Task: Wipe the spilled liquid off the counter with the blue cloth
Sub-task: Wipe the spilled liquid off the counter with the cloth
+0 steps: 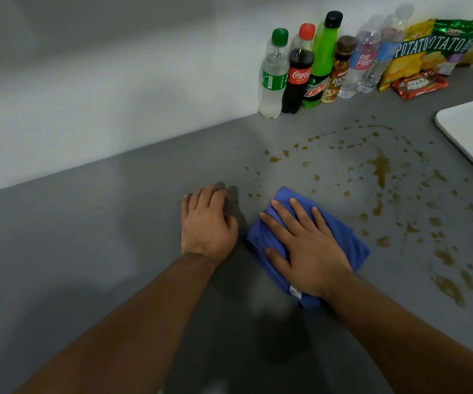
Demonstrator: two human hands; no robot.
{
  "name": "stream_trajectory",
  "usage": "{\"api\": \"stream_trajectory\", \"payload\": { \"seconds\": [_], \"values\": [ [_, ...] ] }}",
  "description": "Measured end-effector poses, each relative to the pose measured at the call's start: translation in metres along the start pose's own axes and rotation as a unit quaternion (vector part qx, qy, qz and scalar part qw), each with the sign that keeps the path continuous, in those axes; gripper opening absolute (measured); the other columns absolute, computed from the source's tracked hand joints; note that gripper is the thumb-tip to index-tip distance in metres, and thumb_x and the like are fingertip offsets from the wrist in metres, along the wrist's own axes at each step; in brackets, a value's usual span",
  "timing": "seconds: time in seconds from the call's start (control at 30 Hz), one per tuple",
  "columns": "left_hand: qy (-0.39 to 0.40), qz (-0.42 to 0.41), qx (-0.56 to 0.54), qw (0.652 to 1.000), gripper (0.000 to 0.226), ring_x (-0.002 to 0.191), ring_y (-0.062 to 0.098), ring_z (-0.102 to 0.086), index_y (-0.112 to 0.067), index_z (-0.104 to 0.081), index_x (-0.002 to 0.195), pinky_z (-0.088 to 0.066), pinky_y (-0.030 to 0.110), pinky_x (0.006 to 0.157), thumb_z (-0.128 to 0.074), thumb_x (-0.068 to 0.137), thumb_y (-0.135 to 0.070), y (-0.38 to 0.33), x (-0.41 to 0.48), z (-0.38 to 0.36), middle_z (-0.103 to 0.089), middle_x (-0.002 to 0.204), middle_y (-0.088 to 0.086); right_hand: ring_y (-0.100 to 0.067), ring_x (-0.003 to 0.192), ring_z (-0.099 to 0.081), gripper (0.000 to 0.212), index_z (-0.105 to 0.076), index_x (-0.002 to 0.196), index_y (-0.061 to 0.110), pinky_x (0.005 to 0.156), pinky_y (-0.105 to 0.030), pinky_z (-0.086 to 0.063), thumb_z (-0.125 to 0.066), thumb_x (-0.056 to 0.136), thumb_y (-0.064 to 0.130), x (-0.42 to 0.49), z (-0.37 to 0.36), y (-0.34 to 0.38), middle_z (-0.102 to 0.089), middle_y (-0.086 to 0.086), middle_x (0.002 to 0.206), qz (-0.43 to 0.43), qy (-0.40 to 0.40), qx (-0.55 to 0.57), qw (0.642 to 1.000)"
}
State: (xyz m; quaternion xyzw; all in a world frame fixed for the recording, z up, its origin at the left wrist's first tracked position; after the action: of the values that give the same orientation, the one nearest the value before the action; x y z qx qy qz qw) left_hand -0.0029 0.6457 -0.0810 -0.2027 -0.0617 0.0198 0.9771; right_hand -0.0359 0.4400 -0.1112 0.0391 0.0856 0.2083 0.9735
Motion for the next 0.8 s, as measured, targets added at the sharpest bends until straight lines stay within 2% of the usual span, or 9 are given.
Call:
{"api": "stream_trajectory", "payload": {
  "seconds": [0.13,0.27,0.43,0.57,0.67,0.8],
  "values": [
    [0.021,-0.011,0.03,0.999,0.063,0.14,0.034,-0.043,-0.015,-0.057,0.135,-0.022,0.057,0.125,-0.042,0.079,-0.039,0.011,0.014,-0.002,-0.053,0.148,0.008,-0.024,0.161,0.015,0.081,-0.001,0.167,0.04,0.129,-0.056,0.001,-0.006,0.098,0.081,-0.006,-0.002,-0.018,0.005,0.007,0.176,-0.064,-0.001,-0.004,0.998],
    [0.032,-0.012,0.039,0.999,0.067,0.148,0.03,-0.035,-0.017,-0.052,0.142,-0.018,0.058,0.127,-0.038,0.081,-0.042,0.015,0.013,-0.009,-0.046,0.156,0.005,-0.028,0.161,0.014,0.081,0.002,0.167,0.037,0.129,-0.058,0.001,-0.007,0.097,0.077,0.025,0.004,-0.016,0.008,0.003,0.176,-0.086,-0.001,0.003,0.996],
    [0.028,-0.011,0.012,0.999,0.067,0.15,0.029,-0.034,-0.018,-0.053,0.143,-0.015,0.055,0.128,-0.038,0.081,-0.038,0.017,0.014,-0.007,-0.046,0.158,0.004,-0.027,0.162,0.01,0.076,-0.005,0.168,0.031,0.13,-0.055,0.001,-0.012,0.101,0.066,0.045,0.006,0.003,0.002,0.002,0.177,-0.027,0.012,-0.008,1.0],
    [0.029,-0.008,-0.033,0.999,0.063,0.152,0.026,-0.033,-0.019,-0.057,0.142,-0.016,0.053,0.128,-0.041,0.083,-0.033,0.02,0.014,-0.004,-0.046,0.16,0.002,-0.024,0.162,0.013,0.07,-0.004,0.168,0.034,0.13,-0.055,-0.002,-0.012,0.104,0.062,0.009,0.0,0.007,0.004,0.006,0.177,-0.035,0.007,-0.004,0.999],
    [0.024,-0.004,-0.046,0.999,0.065,0.153,0.025,-0.032,-0.019,-0.057,0.143,-0.014,0.051,0.129,-0.034,0.084,-0.036,0.021,0.014,-0.003,-0.045,0.16,0.001,-0.023,0.16,0.019,0.068,0.001,0.167,0.037,0.129,-0.056,0.003,-0.012,0.105,0.061,-0.002,-0.009,0.027,0.011,0.008,0.176,-0.015,0.029,0.003,0.999],
    [0.023,0.002,-0.061,0.998,0.071,0.153,0.023,-0.031,-0.02,-0.058,0.143,-0.012,0.049,0.129,-0.024,0.084,-0.04,0.02,0.013,-0.002,-0.045,0.161,0.0,-0.023,0.161,0.014,0.069,-0.006,0.167,0.037,0.129,-0.056,0.001,-0.012,0.104,0.062,0.032,0.0,0.045,0.004,0.008,0.176,0.026,0.018,0.013,0.999]
  ]
}}
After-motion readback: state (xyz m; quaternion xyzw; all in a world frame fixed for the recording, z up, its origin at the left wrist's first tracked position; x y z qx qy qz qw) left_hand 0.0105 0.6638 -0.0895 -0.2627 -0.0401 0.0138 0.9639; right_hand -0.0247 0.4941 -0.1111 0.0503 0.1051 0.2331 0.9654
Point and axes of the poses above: each hand's wrist, its own x-axis towards the middle knuckle, its own z-axis out of the back of the hand, y = z × x, the point moved 6 cm from there along x, towards the middle knuckle
